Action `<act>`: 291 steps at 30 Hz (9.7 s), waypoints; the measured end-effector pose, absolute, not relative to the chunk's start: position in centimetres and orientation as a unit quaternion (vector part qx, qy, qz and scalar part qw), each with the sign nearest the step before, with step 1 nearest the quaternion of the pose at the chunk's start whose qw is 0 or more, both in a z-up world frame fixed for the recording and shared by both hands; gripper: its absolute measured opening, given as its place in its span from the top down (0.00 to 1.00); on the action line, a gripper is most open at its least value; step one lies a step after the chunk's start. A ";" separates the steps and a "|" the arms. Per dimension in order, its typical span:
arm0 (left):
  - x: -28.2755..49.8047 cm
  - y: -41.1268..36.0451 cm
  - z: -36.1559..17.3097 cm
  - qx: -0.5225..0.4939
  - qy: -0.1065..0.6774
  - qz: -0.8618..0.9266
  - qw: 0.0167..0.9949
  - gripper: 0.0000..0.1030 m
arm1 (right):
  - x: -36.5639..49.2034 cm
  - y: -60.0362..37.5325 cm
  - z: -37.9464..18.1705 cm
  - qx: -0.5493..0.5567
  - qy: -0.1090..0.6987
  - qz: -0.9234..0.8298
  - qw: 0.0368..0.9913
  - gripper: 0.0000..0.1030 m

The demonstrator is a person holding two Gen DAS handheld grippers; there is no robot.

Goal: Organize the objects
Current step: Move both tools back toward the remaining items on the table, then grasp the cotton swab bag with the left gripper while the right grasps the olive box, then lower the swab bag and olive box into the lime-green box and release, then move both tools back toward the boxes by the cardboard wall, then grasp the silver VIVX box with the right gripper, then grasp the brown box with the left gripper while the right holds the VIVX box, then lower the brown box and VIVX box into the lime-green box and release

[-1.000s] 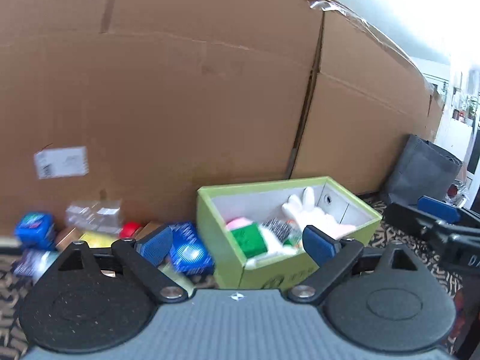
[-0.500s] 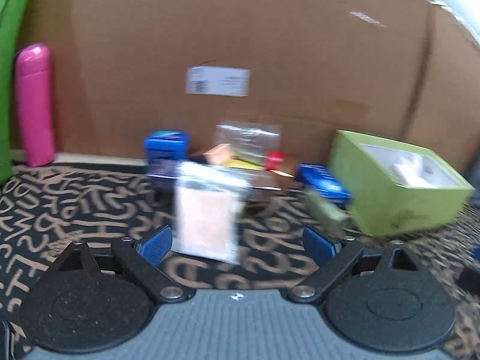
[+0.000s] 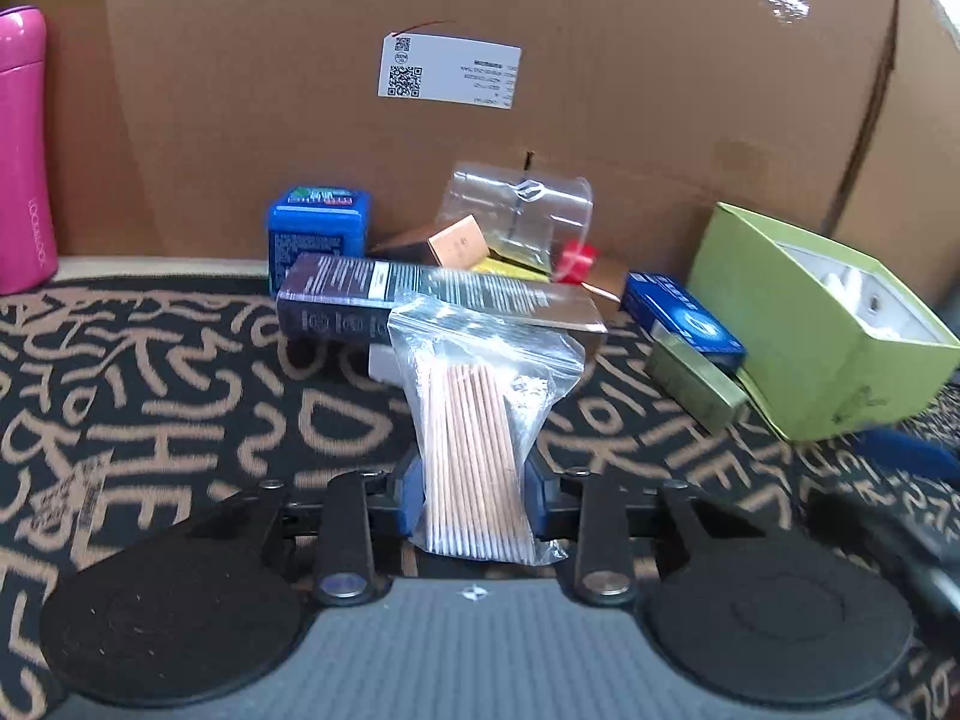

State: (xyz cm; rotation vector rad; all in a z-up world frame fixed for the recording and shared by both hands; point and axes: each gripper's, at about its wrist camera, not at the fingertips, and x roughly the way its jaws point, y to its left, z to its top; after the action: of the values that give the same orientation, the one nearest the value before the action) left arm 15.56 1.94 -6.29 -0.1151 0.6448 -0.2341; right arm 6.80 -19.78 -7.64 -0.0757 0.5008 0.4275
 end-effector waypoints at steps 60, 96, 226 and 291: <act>7.7 -5.7 -2.0 0.028 0.305 -0.267 0.914 0.76 | 1.0 -23.8 -7.7 -0.031 0.281 0.221 0.933 0.78; 27.8 -26.1 0.6 -0.009 0.296 -0.303 0.906 0.09 | 21.7 -40.2 -6.0 -0.029 0.225 0.024 0.974 0.24; 11.5 5.3 -5.4 0.102 0.357 -0.200 0.907 0.60 | -1.8 -20.0 -8.6 -0.059 0.334 0.280 0.898 0.63; 24.1 -22.1 1.3 0.031 0.250 -0.250 0.935 0.09 | 19.7 -38.6 -4.9 -0.018 0.204 0.066 0.977 0.33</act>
State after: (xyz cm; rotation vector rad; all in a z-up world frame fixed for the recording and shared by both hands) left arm 24.09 -22.07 1.30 0.0641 0.5104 -0.5108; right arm 19.66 -38.62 -4.87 -0.0372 0.4112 0.1324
